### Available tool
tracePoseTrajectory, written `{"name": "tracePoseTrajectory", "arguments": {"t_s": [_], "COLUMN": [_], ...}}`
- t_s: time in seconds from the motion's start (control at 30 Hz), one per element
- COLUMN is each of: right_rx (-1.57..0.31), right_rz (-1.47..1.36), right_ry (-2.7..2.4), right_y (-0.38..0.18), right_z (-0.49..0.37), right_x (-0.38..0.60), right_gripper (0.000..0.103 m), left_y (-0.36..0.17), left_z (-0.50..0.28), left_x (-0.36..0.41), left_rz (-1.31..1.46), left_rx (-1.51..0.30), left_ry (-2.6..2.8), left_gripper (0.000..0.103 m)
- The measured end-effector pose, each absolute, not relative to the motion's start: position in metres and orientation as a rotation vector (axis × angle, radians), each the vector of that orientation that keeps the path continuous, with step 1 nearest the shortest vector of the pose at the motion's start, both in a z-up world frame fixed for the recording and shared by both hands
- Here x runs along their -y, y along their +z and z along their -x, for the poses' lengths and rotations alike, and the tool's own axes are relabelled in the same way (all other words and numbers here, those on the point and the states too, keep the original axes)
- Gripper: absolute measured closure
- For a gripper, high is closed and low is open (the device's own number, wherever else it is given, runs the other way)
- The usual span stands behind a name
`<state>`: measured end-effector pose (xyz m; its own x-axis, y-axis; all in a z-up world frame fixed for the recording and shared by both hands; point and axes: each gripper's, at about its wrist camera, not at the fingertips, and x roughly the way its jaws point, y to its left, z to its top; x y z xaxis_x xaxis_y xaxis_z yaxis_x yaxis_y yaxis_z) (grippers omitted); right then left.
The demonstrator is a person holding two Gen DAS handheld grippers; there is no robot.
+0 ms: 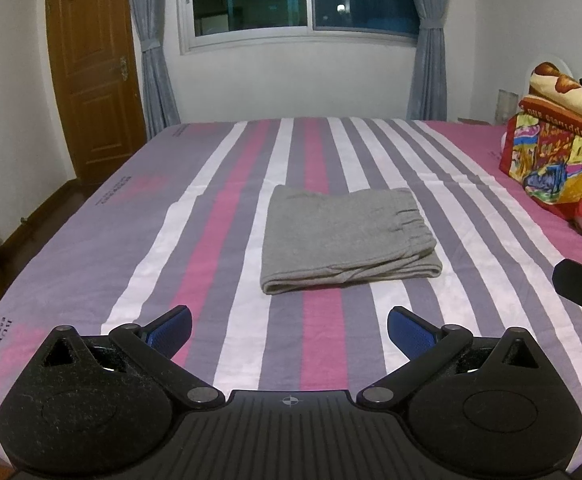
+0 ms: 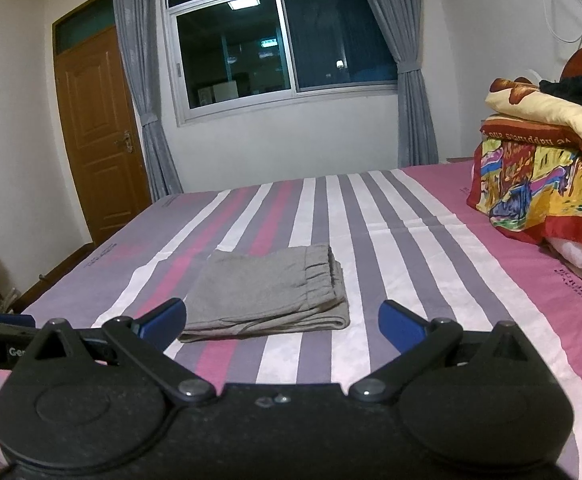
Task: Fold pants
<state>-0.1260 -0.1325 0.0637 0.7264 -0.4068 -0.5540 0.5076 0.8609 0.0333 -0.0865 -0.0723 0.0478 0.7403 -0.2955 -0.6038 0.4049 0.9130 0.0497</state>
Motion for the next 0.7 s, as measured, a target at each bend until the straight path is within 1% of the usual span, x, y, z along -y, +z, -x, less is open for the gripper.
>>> {"name": "tracePoseTrajectory", "arguments": {"t_s": [0.7], "right_rx": [-0.580], "right_rz": [-0.201], "right_ry": [-0.501], "right_y": [0.0594], "right_z": [0.1212], "right_x": [0.1400], "right_gripper": [0.000], "left_y": [0.0471], "left_z": [0.0774], "left_x": [0.0800], "left_rz": [-0.188], "left_rx": [-0.648], "left_ry": [-0.395], "left_gripper": [0.000]}}
